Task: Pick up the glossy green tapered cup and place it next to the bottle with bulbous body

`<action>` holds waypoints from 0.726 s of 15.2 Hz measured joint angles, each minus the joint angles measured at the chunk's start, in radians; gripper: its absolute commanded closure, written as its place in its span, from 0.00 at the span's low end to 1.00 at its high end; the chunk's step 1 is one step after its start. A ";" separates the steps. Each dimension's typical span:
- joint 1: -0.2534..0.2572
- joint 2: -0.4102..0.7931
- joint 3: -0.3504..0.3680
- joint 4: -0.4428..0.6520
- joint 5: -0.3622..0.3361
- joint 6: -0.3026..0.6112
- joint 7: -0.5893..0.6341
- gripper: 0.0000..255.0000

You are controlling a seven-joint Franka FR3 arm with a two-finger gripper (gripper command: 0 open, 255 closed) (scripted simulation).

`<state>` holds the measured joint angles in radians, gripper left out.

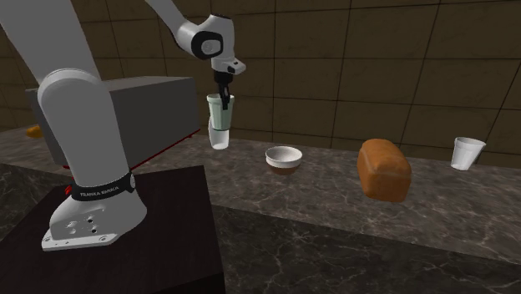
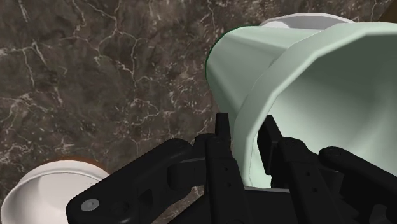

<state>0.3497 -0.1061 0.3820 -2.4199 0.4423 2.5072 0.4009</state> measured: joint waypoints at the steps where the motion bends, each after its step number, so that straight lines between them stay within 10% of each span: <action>1: 0.001 0.009 0.001 -0.004 0.002 0.013 -0.003 1.00; 11: 0.010 0.122 0.012 -0.041 0.024 0.160 -0.044 1.00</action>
<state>0.3599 0.0155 0.3937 -2.4613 0.4664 2.6671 0.3571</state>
